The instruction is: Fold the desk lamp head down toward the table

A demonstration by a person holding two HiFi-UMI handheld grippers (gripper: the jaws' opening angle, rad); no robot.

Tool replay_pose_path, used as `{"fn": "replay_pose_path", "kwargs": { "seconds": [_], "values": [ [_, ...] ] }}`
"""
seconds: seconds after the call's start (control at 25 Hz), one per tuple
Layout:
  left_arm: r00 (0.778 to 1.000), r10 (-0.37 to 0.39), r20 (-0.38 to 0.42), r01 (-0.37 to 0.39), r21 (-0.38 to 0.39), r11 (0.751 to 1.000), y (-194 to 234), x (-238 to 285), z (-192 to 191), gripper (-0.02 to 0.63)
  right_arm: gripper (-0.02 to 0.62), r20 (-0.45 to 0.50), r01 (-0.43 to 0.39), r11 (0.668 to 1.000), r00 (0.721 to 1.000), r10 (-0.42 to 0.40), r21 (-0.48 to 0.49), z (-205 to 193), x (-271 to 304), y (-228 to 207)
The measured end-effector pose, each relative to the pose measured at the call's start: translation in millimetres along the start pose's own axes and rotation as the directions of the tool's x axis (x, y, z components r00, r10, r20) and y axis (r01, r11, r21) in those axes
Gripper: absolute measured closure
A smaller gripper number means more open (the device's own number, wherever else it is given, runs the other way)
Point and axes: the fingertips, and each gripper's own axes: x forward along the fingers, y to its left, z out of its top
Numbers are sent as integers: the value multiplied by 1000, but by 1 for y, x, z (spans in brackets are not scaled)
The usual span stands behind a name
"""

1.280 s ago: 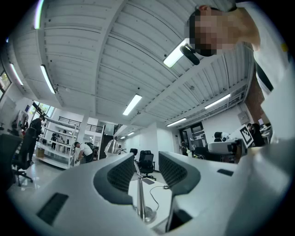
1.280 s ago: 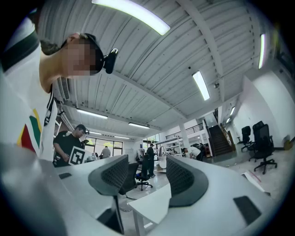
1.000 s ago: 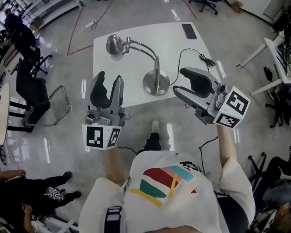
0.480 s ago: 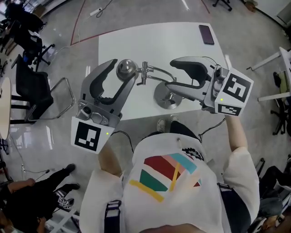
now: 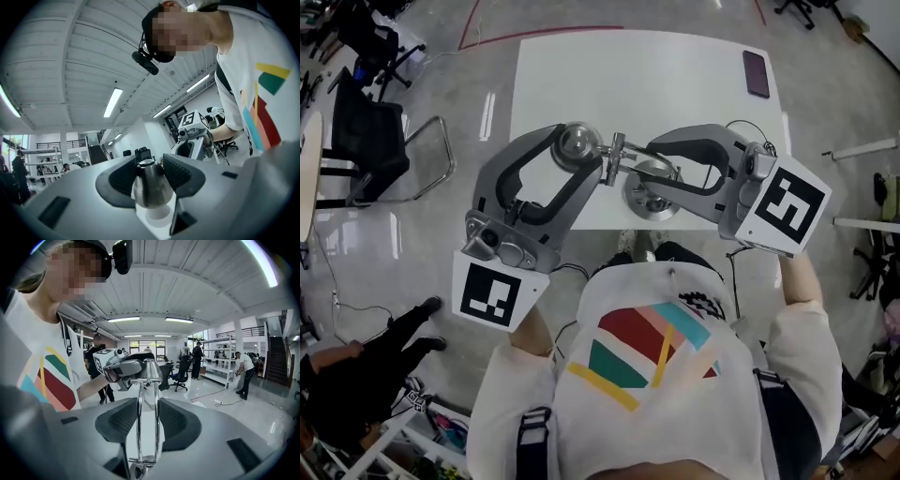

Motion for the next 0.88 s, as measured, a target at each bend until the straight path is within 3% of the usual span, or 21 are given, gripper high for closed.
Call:
{"fn": "replay_pose_path", "kwargs": {
  "seconds": [0.12, 0.36, 0.76, 0.88],
  "values": [
    [1000, 7, 22, -8, 31, 999, 0, -1, -1, 383, 440, -32, -29, 1000, 999, 29, -4, 0, 2, 0],
    [999, 28, 23, -29, 12, 1000, 0, -2, -9, 385, 440, -167, -58, 998, 984, 59, 7, -8, 6, -1],
    [997, 58, 43, -53, -117, 992, 3, -2, -40, 385, 440, -382, -52, 998, 922, 65, 46, -24, 14, -7],
    [994, 59, 90, -40, -192, 981, 7, -8, -61, 385, 440, -461, -50, 997, 885, 69, 52, -32, 26, -7]
  ]
}}
